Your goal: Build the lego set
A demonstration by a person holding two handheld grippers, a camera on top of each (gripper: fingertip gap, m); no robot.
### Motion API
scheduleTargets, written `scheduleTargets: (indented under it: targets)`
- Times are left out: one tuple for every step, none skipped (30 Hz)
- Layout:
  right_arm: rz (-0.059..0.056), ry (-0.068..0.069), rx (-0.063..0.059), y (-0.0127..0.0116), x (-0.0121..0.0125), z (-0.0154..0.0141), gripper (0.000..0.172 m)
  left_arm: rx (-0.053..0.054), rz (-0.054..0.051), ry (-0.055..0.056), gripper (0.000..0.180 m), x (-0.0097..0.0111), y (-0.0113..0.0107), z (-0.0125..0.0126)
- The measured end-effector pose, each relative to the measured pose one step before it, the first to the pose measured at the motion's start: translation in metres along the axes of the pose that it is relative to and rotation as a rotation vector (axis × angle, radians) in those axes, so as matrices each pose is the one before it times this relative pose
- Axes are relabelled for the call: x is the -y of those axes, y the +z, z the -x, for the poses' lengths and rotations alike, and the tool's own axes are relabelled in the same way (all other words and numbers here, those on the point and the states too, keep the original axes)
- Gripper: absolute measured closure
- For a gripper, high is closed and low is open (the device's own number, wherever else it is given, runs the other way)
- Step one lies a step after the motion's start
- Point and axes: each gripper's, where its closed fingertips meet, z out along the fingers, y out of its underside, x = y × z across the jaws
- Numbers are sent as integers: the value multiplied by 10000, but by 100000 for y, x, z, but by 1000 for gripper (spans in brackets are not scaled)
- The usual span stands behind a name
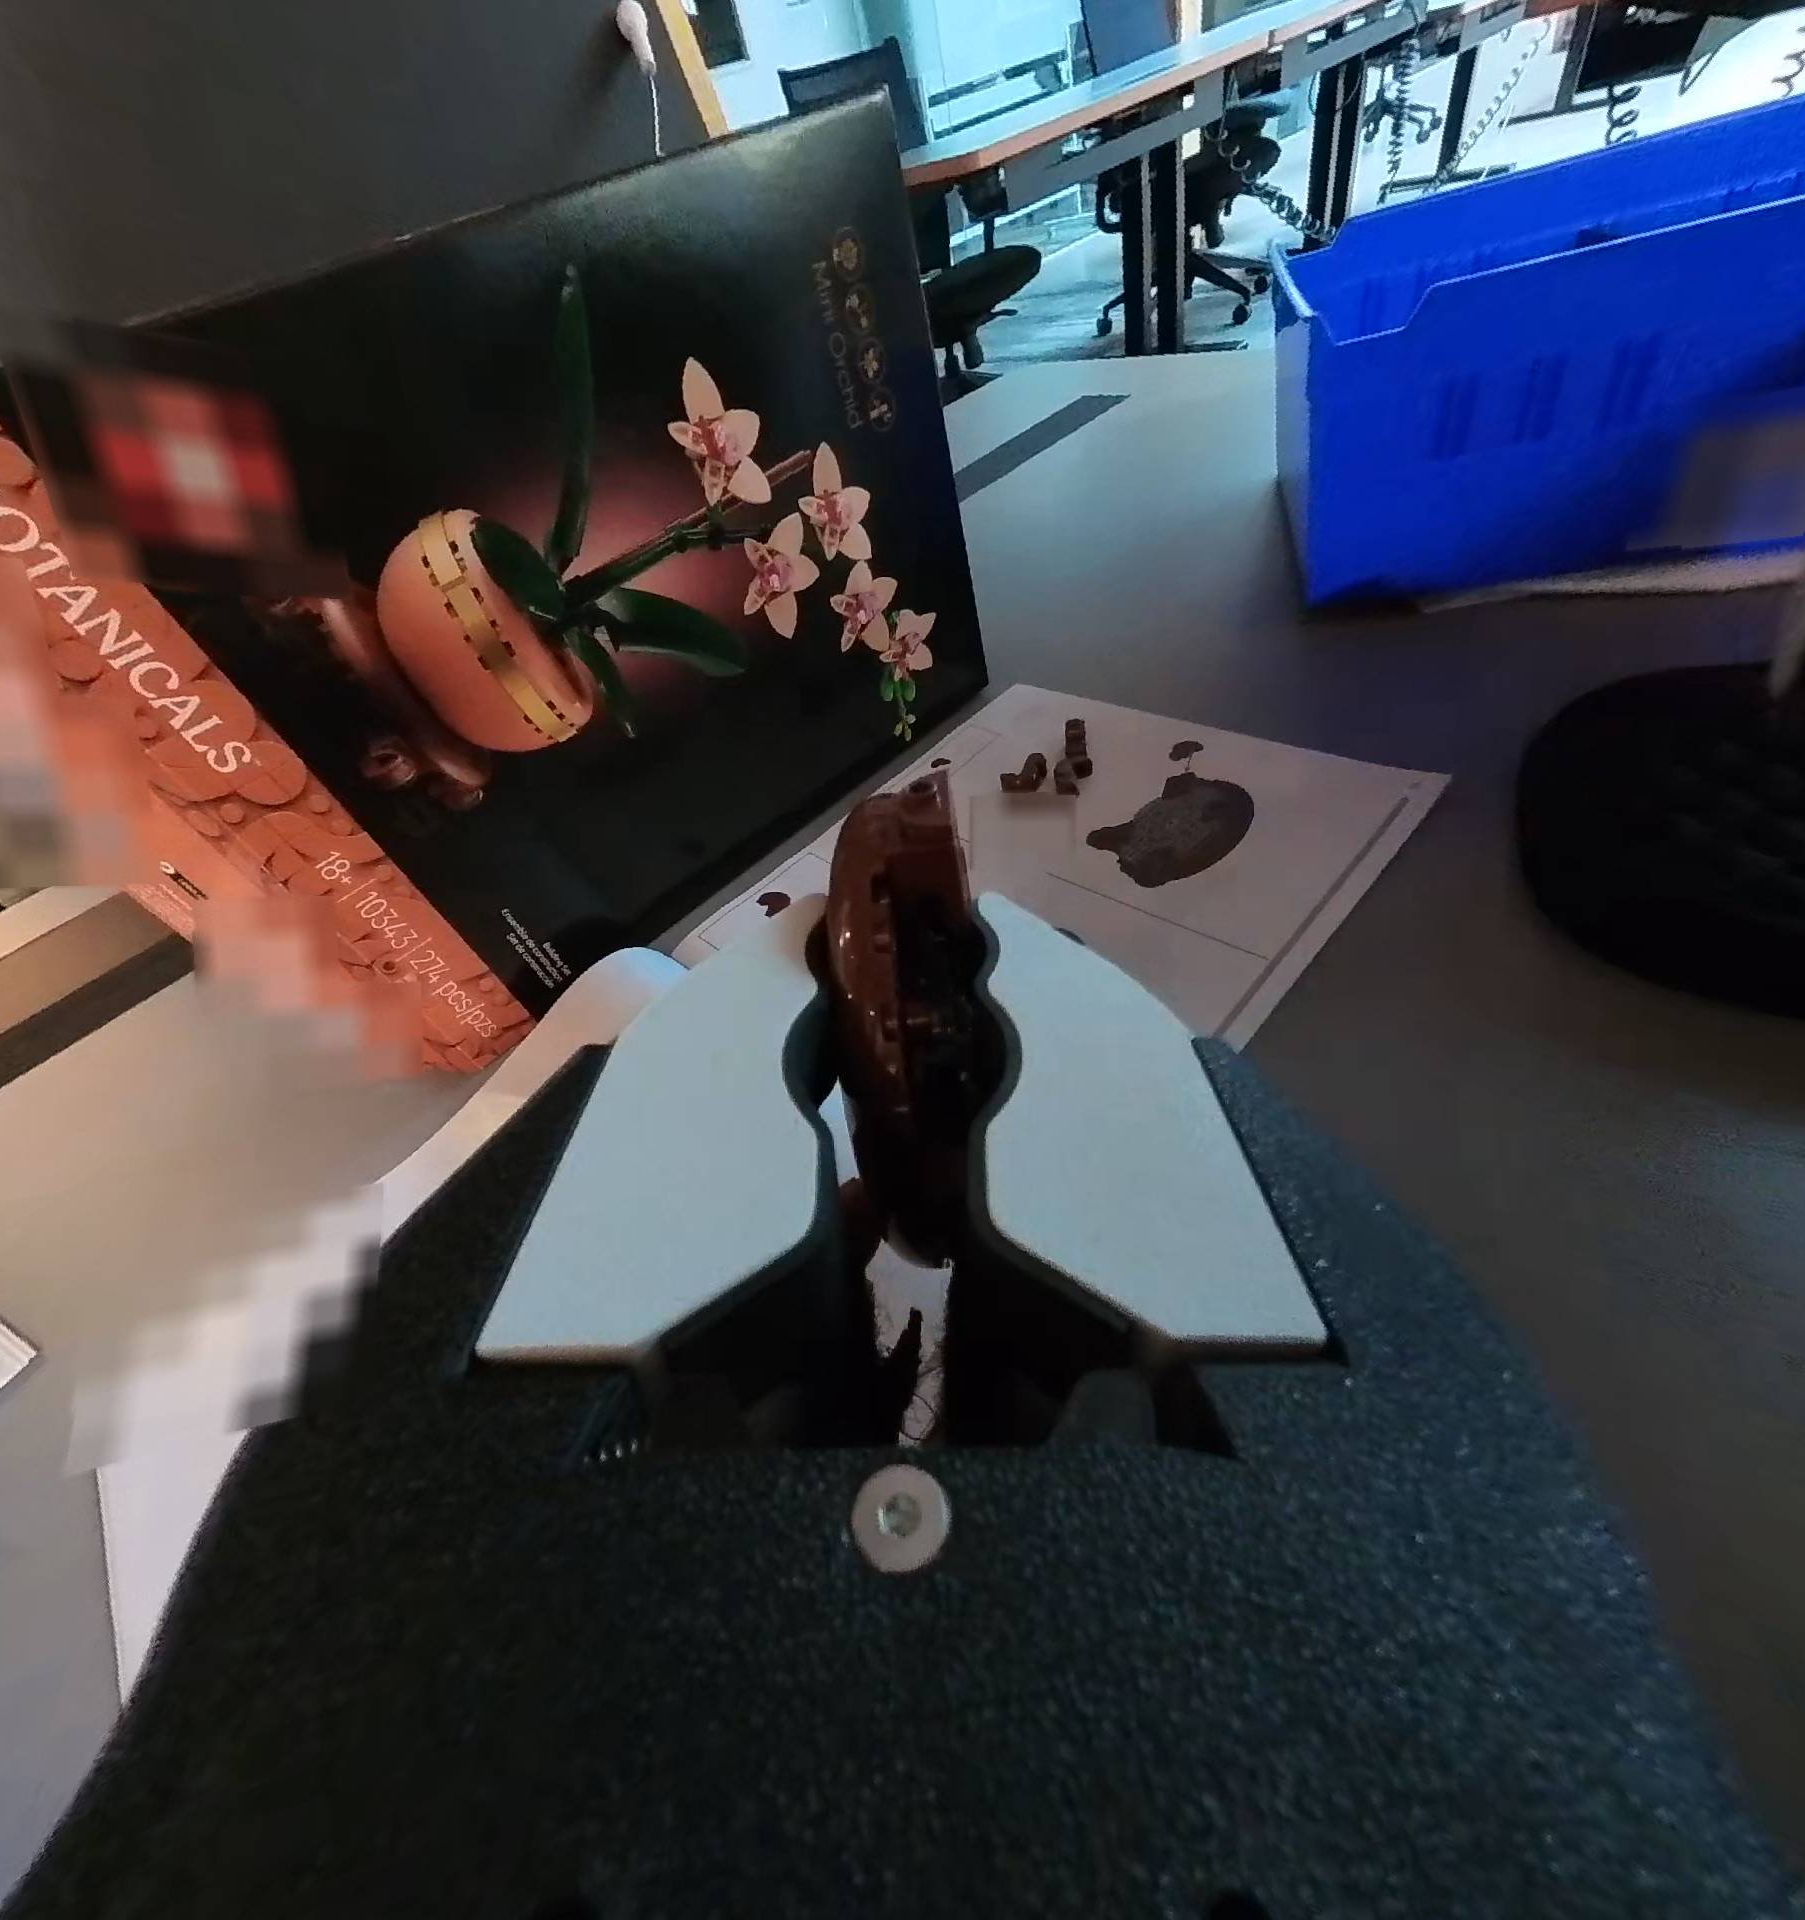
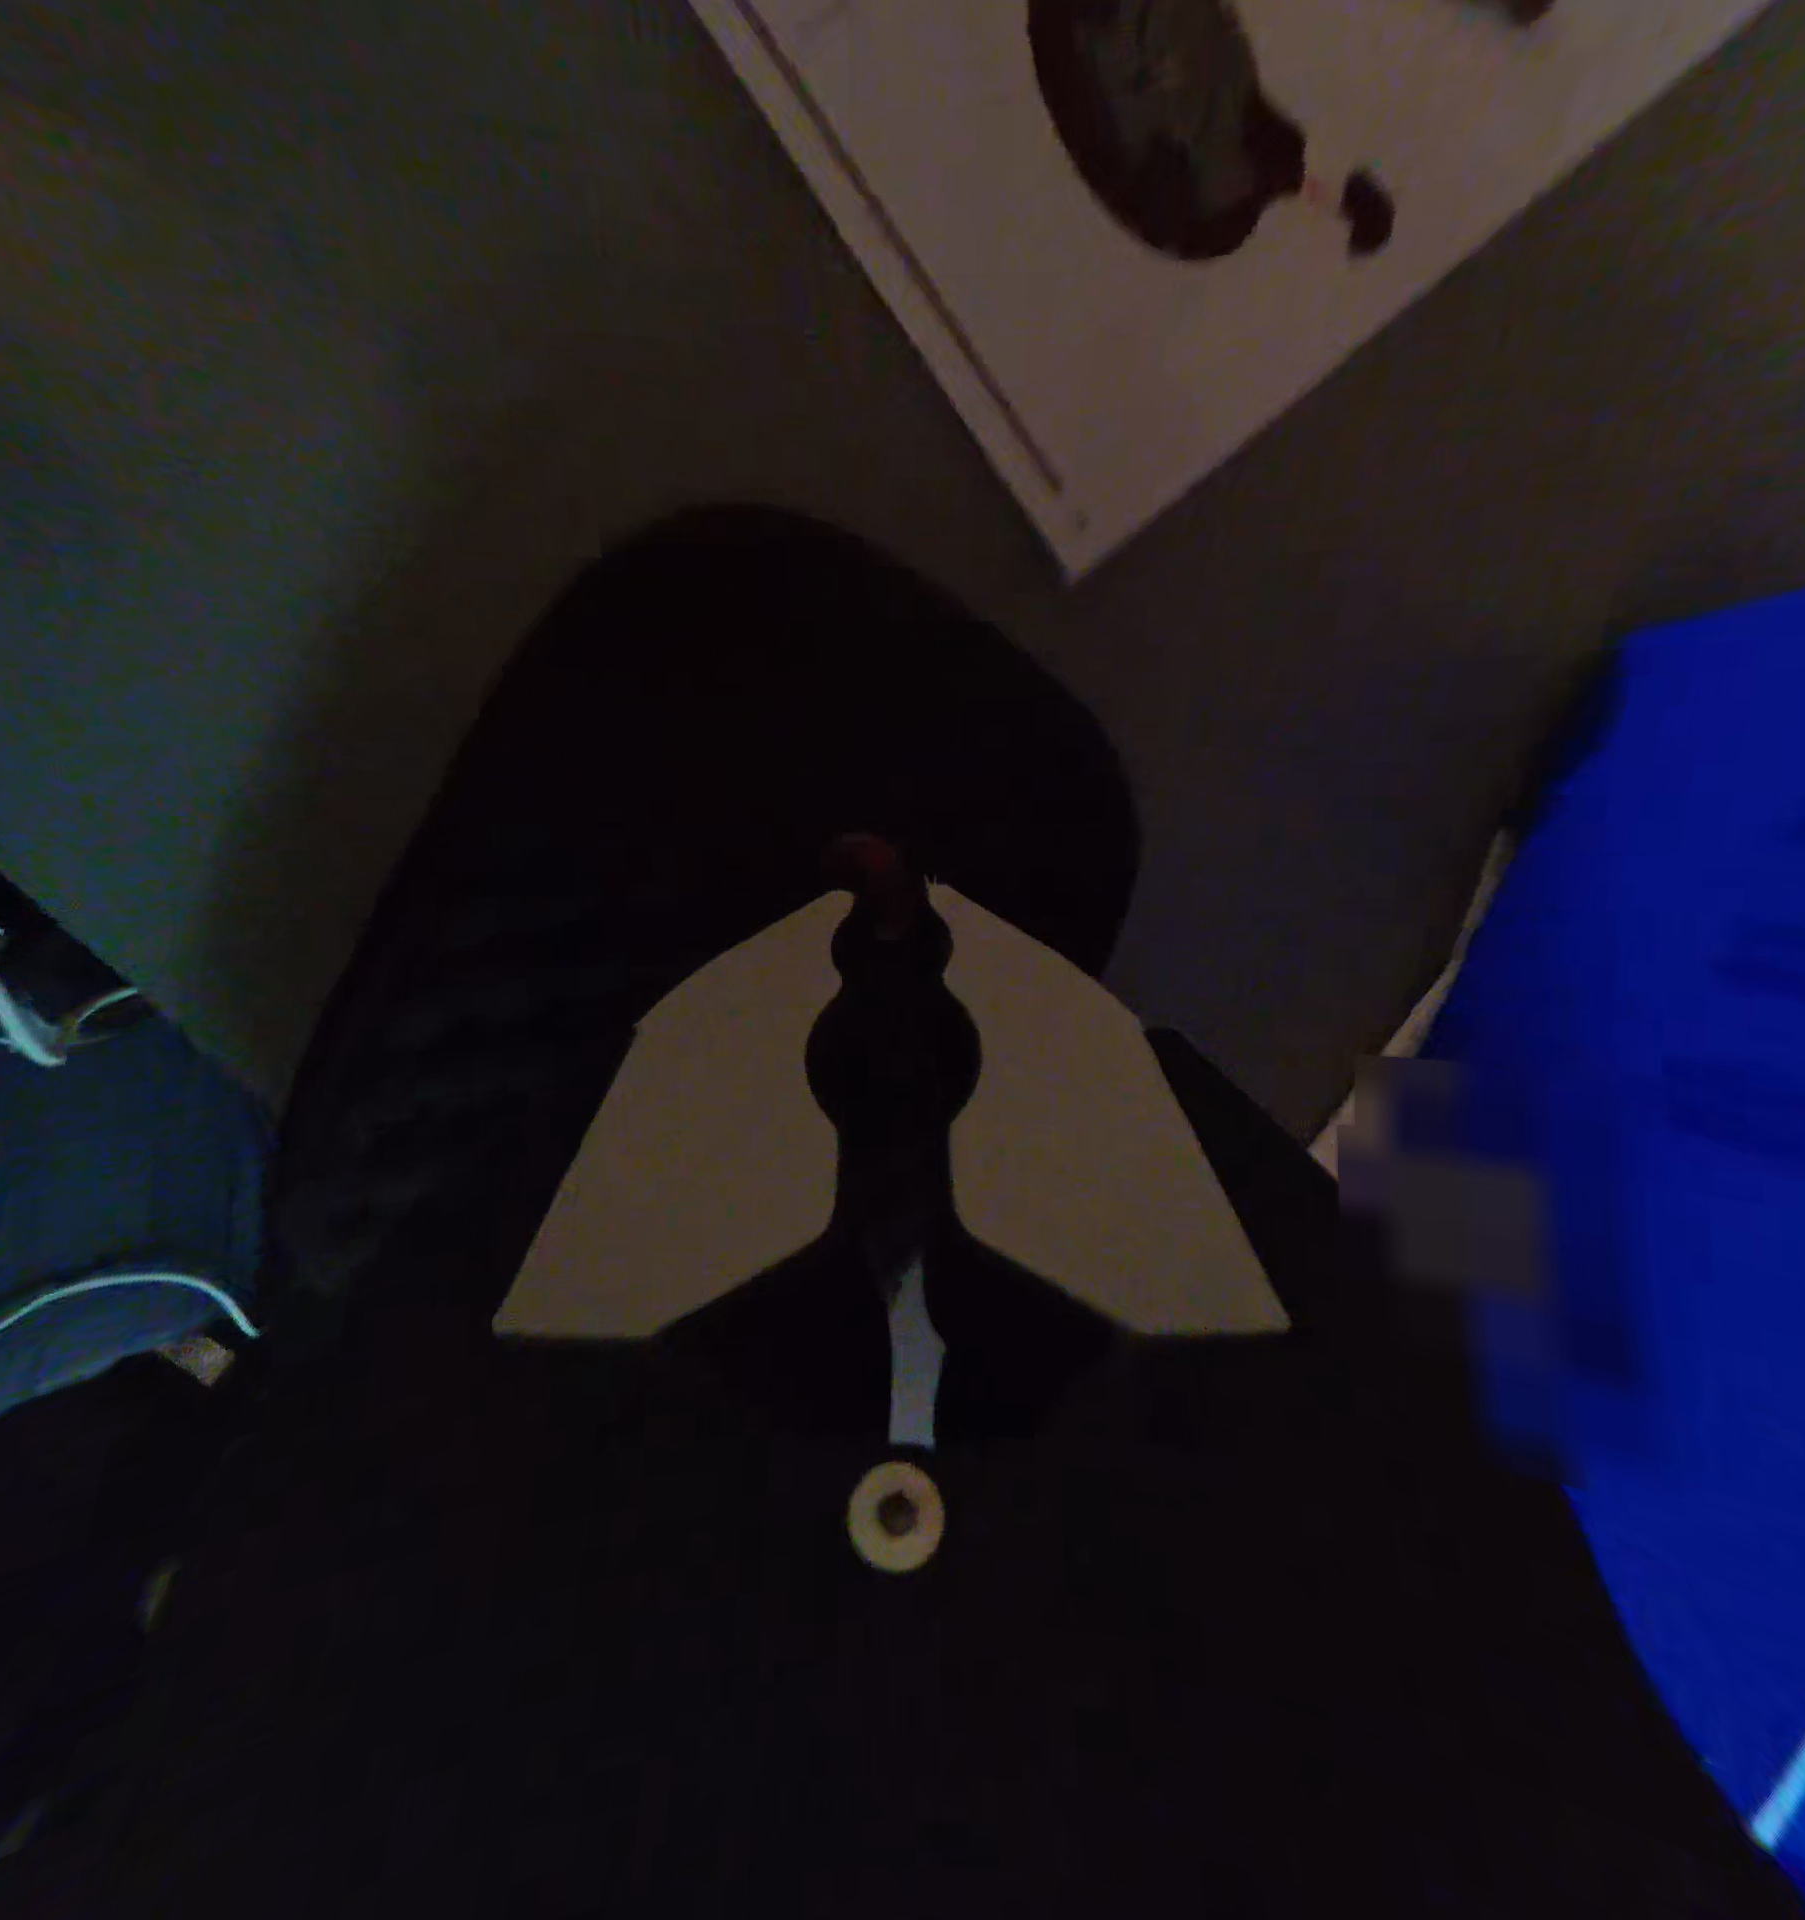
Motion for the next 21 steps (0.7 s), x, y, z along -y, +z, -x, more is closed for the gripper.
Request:
scheduleTargets:
  targets:
    - [-88, 212, 91, 207, -96, 367, 166, 11, 15, -6, 159, -36, 21, 21]
    - [-157, 207, 144, 126, 53, 322, 163, 13, 7, -16, 159, -23, 11, 37]
    - [-124, 139, 59, -41, 10, 80, 161, 19, 2, -28, 159, -15, -1, 54]
    - [-135, 70, 131, -247, 3, 54, 155, 15, -1, -43, 159, -5, 6, 62]
    - [-166, 116, 204, -365, 52, 57, 150, 10, -7, -51, 160, -4, -3, 66]
    - [-230, 144, 332, -438, 133, 169, 150, 12, -5, -51, 160, 8, 5, 64]
    - [-289, 164, 481, -471, 199, 326, 150, 8, -1, -47, 160, -6, 5, 59]
    - [-319, 265, 424, -455, 263, 138, 152, 7, 0, -40, 160, -5, 5, 54]
    - [-366, 368, 255, -376, 312, -234, 158, 9, 7, -33, 160, -21, 4, 50]
    - [-353, 464, 106, -234, 288, -577, 164, 5, 9, -26, 160, -16, 16, 33]
    - [-256, 508, 75, -36, 177, -661, 167, 3, 4, -20, 160, -9, 12, 22]
    - [-119, 379, 98, 140, 0, -487, 169, -4, 6, -17, 160, -11, 10, 16]
    - [-59, 151, -12, 258, -94, -380, 169, -3, 13, -18, 159, -28, 17, 16]
    - [12, -70, -113, 300, -205, -273, 170, -7, 16, -14, 159, -28, 34, 18]
    - [59, -175, -174, 277, -291, -230, 169, -7, 27, -12, 159, -40, 28, 10]
    - [31, -195, -21, 227, -268, 12, 168, -14, 36, -3, 159, -53, 46, -10]
    - [-80, -56, 134, 156, -129, 178, 166, -17, 38, 10, 159, -50, 48, -24]
    - [-191, 137, 266, 91, 16, 300, 165, -14, 31, 31, 159, -35, 49, -35]
    - [-178, 229, 303, 84, 21, 287, 164, -14, 26, 52, 159, -22, 49, -61]
    - [-208, 155, 198, 71, 59, 136, 164, -17, 25, 67, 159, -20, 25, -79]
    - [-189, 67, 121, 83, 27, 42, 165, -17, 24, 81, 159, -23, 31, -90]
